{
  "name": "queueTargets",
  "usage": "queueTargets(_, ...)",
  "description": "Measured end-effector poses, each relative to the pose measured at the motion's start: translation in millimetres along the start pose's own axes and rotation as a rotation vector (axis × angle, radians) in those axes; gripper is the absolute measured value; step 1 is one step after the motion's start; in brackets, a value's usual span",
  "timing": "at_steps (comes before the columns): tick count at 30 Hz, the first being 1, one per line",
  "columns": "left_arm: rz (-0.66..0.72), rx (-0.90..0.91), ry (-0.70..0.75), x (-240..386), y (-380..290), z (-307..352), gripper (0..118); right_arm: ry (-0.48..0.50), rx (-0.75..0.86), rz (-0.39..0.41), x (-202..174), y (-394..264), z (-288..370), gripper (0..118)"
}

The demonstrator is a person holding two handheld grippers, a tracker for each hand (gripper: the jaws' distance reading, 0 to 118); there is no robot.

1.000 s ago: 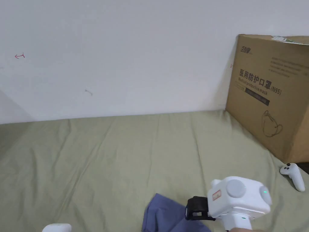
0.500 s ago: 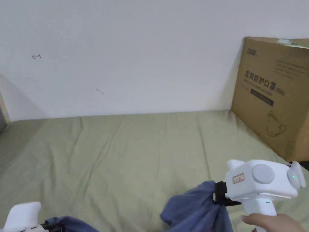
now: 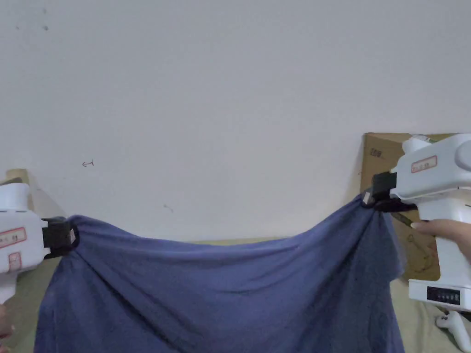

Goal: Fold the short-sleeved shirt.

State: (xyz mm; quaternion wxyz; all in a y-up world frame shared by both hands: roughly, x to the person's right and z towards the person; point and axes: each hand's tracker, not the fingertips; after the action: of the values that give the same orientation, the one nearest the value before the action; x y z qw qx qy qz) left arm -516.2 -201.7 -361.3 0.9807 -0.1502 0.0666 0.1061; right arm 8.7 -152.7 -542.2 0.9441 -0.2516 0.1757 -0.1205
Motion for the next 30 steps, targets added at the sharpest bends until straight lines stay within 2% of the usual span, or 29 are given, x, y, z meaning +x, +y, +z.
queueTargets(4,0.023,0.058,0.024,-2.6,46.4,-11.6,4,-0.042,0.096,0.071,-28.5,50.6,-2.3,2)
queueTargets(8,0.018,0.092,0.058,-4.2,84.2,-36.1,4,-0.047,0.158,0.055,-48.1,102.2,-19.4,2)
queueTargets(10,0.034,0.109,0.074,-5.6,99.3,-49.6,5,-0.064,0.186,0.080,-56.4,123.0,-31.9,2)
queueTargets(12,0.048,0.122,0.083,-6.5,110.4,-65.7,5,-0.088,0.213,0.130,-68.2,136.9,-43.6,2)
queueTargets(17,0.061,0.120,0.132,-5.2,108.9,-111.6,4,-0.148,0.214,0.197,-73.7,138.9,-84.7,2)
queueTargets(19,0.054,0.081,0.154,-4.2,93.8,-131.5,4,-0.167,0.195,0.215,-68.8,124.3,-105.0,2)
queueTargets(22,0.054,-0.009,0.169,-5.6,48.2,-161.5,4,-0.203,0.140,0.190,-45.8,76.3,-141.9,2)
queueTargets(25,0.057,-0.172,0.143,-9.4,-26.4,-184.8,4,-0.237,0.011,0.144,-9.7,-5.7,-179.5,2)
queueTargets(27,0.065,-0.279,0.108,-14.1,-94.3,-187.4,4,-0.231,-0.162,0.085,22.7,-76.8,-203.1,2)
queueTargets(30,0.056,-0.474,0.086,-21.1,-192.4,-176.7,4,-0.237,-0.315,0.036,67.6,-182.0,-203.4,2)
